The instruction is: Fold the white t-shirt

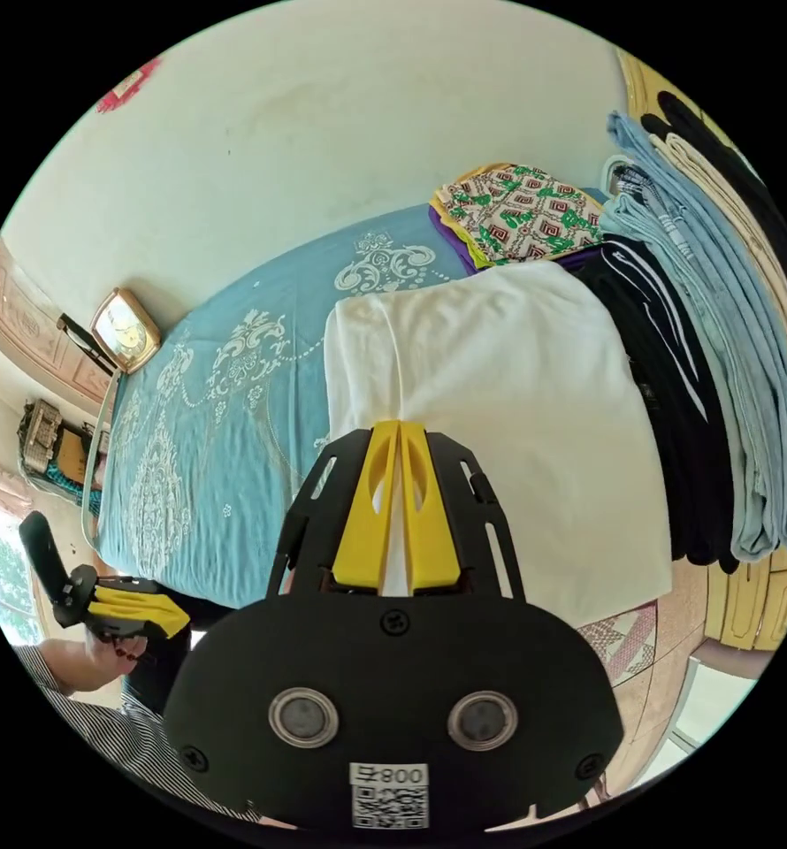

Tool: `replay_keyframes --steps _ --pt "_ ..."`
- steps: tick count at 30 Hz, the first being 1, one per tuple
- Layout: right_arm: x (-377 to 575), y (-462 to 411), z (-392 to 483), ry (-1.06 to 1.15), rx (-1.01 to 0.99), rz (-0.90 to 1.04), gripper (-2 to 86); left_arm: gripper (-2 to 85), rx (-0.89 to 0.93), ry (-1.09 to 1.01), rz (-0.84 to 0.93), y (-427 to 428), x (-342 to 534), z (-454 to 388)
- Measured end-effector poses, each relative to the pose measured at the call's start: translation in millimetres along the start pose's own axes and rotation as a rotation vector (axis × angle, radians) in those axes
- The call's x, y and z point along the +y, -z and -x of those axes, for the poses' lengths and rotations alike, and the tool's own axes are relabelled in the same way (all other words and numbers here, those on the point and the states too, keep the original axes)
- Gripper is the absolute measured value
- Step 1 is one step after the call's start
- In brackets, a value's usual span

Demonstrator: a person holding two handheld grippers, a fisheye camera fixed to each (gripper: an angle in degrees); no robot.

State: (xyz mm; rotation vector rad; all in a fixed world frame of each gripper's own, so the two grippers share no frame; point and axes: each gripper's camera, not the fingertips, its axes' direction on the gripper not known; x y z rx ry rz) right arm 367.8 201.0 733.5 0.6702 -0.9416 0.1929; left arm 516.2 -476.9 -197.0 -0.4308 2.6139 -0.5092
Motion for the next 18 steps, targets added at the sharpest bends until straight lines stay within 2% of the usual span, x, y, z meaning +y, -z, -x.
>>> replay_keyframes --steps 5,9,13,18 --pt "30 57 0 -0.046 -0.072 -0.190 0.1 0.2 -0.127 0.101 0.040 41 36 28" --pt "35 76 14 -0.027 -0.181 -0.237 0.2 0.2 -0.184 0.138 0.106 48 45 45" --pt "7 82 42 0.035 -0.208 -0.262 0.8 0.2 -0.292 0.066 0.159 53 17 52" --pt "-84 67 88 0.114 -0.215 -0.287 2.1 0.2 -0.378 -0.092 0.201 51 -54 65"
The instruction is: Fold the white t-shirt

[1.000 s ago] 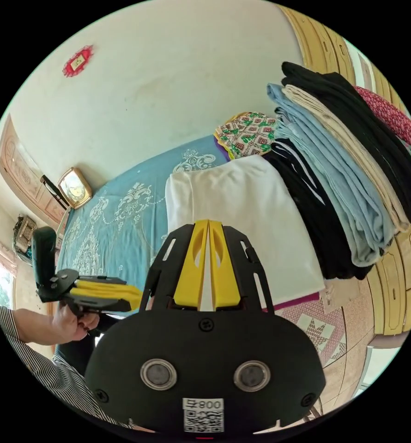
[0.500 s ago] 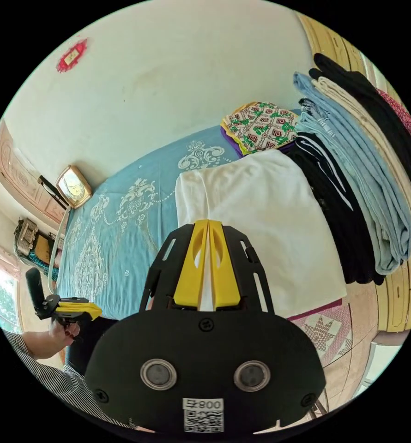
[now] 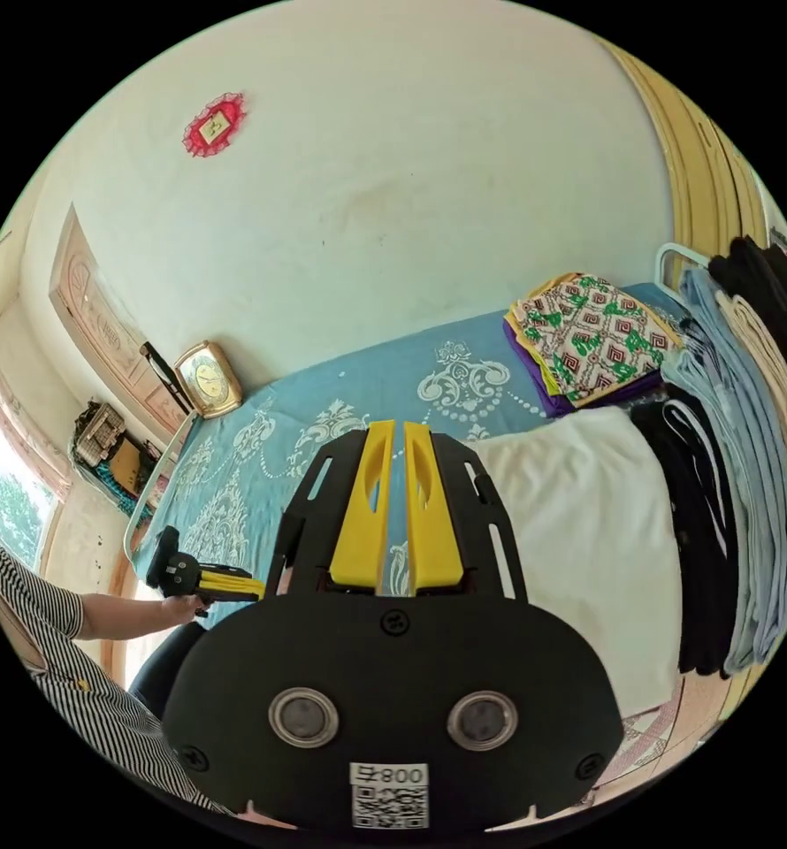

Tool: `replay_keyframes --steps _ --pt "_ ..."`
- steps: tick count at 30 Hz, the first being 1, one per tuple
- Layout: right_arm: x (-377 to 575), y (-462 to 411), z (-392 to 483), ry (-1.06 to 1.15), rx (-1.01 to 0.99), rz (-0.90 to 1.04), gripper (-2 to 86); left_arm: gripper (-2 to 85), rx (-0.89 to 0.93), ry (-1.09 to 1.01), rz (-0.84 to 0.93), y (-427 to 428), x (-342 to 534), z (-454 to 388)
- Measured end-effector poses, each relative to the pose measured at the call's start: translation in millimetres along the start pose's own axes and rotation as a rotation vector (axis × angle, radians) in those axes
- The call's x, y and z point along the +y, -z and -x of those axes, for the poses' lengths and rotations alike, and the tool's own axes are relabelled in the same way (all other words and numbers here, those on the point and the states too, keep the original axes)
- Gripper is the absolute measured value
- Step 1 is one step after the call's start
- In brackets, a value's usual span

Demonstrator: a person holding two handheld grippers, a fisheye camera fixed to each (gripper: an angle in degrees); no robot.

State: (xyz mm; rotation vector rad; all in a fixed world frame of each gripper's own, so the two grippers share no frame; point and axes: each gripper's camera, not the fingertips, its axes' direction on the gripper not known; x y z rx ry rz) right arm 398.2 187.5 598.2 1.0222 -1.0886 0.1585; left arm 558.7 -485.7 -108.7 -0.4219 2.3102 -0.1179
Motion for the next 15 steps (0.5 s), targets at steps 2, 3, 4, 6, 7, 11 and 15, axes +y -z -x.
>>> replay_keyframes --steps 2,3,4,6,7,11,15 --pt "-35 -28 7 0.029 0.023 0.003 2.5 0.2 -0.026 -0.081 0.016 -4 -33 6" --pt "-58 -51 10 0.036 0.047 0.010 2.9 0.2 -0.030 -0.094 0.025 -5 -40 7" --pt "-70 -63 10 0.033 0.050 0.015 3.3 0.2 -0.029 -0.120 0.048 -9 -52 6" --pt "-112 -116 8 0.025 0.041 0.046 4.3 0.1 -0.015 -0.164 0.027 -5 -62 2" --pt "-121 -129 6 0.015 0.042 0.049 4.6 0.1 -0.010 -0.172 0.011 -1 -67 0" --pt "-171 -199 -15 -0.088 0.064 0.095 6.0 0.1 -0.006 -0.133 0.013 13 -100 -9" --pt "-220 -236 -35 -0.121 0.153 0.127 7.6 0.1 -0.017 -0.098 0.043 24 -137 -20"
